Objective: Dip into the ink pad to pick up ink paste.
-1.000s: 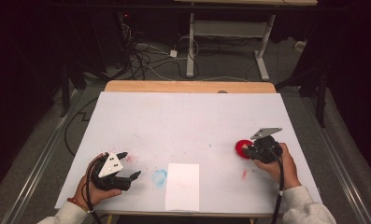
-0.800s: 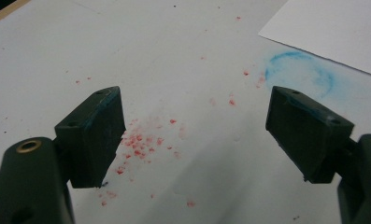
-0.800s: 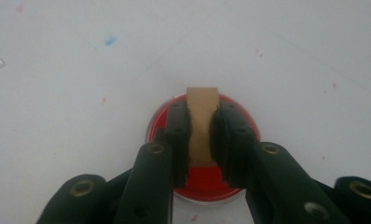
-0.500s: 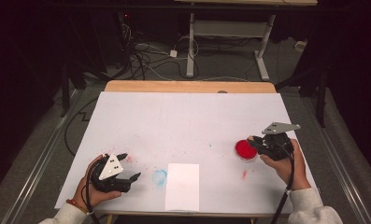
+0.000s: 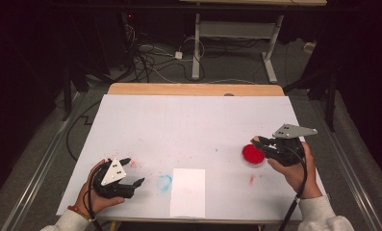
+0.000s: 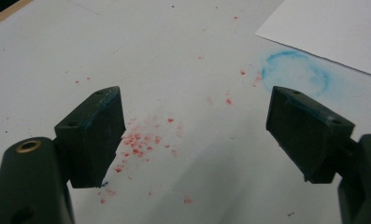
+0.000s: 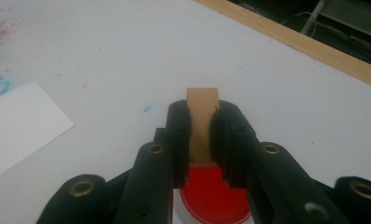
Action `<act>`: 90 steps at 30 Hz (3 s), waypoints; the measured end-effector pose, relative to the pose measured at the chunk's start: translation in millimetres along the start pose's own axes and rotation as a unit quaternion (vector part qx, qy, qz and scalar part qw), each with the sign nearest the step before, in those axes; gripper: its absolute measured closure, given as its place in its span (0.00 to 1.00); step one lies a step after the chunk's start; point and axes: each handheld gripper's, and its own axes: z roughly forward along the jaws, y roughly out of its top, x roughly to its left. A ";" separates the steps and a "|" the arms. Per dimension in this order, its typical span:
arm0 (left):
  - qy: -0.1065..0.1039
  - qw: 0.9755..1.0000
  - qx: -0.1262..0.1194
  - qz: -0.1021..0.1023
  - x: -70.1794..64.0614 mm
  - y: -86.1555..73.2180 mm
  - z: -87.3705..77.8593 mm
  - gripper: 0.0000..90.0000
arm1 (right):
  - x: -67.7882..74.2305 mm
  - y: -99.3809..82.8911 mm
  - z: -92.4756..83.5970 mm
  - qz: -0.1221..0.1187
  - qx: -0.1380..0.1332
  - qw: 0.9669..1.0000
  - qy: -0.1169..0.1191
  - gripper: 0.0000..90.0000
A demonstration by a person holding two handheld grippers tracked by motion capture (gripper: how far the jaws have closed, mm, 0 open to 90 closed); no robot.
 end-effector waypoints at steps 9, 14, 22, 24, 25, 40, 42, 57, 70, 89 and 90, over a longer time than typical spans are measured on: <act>-0.002 1.000 -0.001 0.001 -0.2 0.8 0.0 0.21 | 13.2 8.3 -8.1 -0.008 -0.025 0.999 0.019 0.85; -0.004 1.000 -0.001 0.001 -0.2 0.7 0.1 0.21 | 24.4 13.4 -9.5 -0.020 -0.035 0.999 0.033 0.85; -0.004 1.000 -0.001 0.001 -0.2 0.4 -0.2 0.21 | 43.5 19.7 -5.8 -0.047 -0.034 0.997 0.049 0.85; -0.004 1.000 -0.001 0.001 -0.3 0.4 -0.2 0.21 | 46.0 20.0 -4.1 -0.047 -0.034 0.997 0.056 0.85; -0.004 1.000 -0.001 0.001 -0.2 0.5 -0.1 0.21 | 47.6 20.3 -3.2 -0.051 -0.033 0.997 0.056 0.85; -0.006 1.000 0.001 0.002 -0.6 0.3 0.5 0.21 | 72.3 23.1 9.2 -0.078 -0.024 0.993 0.086 0.85; -0.006 1.000 0.001 0.002 -0.8 0.3 0.6 0.21 | 75.4 23.0 11.0 -0.081 -0.022 0.992 0.091 0.85; -0.008 1.000 0.004 0.003 -1.1 0.4 1.1 0.21 | 94.4 22.0 23.0 -0.099 -0.011 0.988 0.118 0.85; -0.008 1.000 0.005 0.004 -1.2 0.3 1.1 0.21 | 125.1 15.9 44.2 -0.128 0.013 0.980 0.150 0.85; -0.004 1.000 0.012 0.005 -1.1 -0.2 2.1 0.21 | 165.8 -0.2 81.9 -0.169 0.055 0.967 0.181 0.85; -0.004 1.000 0.012 0.005 -1.2 -0.2 2.1 0.21 | 166.3 -1.2 83.6 -0.167 0.059 0.967 0.180 0.85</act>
